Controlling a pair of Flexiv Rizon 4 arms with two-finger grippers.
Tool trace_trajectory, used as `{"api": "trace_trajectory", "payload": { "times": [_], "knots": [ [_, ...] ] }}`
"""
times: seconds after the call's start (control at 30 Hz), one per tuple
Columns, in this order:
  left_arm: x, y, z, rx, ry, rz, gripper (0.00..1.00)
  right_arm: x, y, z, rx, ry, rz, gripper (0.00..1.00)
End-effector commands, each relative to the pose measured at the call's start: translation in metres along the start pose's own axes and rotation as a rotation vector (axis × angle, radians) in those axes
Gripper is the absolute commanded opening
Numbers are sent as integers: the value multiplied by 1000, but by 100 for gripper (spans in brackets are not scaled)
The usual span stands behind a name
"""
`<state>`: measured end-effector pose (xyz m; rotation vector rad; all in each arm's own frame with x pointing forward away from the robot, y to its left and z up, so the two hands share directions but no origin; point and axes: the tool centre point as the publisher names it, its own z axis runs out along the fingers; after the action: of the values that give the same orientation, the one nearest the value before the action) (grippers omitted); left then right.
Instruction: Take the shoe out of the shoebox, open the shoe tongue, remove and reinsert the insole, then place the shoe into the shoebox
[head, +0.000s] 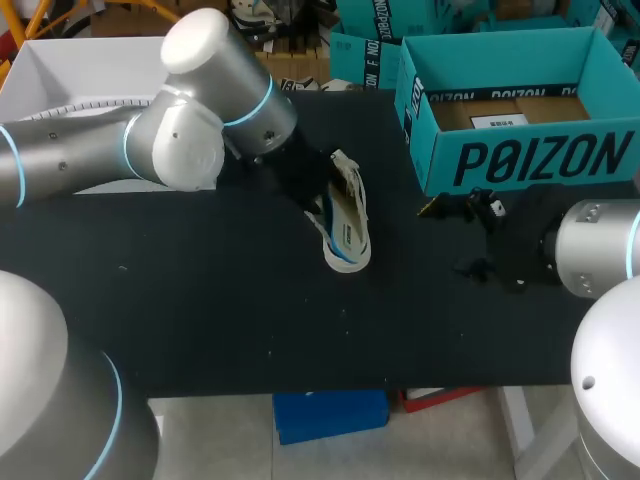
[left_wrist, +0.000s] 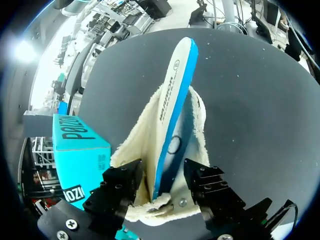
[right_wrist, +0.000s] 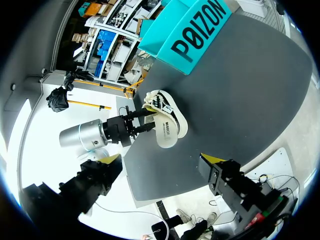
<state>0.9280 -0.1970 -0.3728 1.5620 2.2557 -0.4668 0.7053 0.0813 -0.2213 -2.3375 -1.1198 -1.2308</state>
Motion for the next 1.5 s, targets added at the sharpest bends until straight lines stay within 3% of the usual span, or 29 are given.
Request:
{"api": "trace_trajectory", "payload": {
  "times": [0.03,0.3,0.47,0.7,0.9,1.2,1.37,1.43,1.5],
  "knots": [
    [-2,0,-1,-13,26,-2,0,-6,-7,1,-155,12,15,100],
    [2,0,4,-62,64,10,0,-6,-7,1,-155,12,15,100],
    [-3,-3,4,-70,26,24,0,-6,-7,1,-155,12,15,100],
    [-7,-12,-2,8,-49,-19,0,-6,-7,1,-155,12,15,100],
    [-3,-34,-8,146,-119,-108,0,-6,-7,1,-155,12,15,100],
    [2,-37,-16,143,-170,-132,0,-6,-7,1,-155,12,15,100],
    [4,-33,-8,128,-114,-112,0,-6,-7,1,-155,12,15,100],
    [5,-32,-3,124,-98,-106,37,-6,-7,1,-155,12,15,100],
    [6,-32,2,127,-91,-103,45,-6,-7,1,-155,12,15,100]
  ]
}}
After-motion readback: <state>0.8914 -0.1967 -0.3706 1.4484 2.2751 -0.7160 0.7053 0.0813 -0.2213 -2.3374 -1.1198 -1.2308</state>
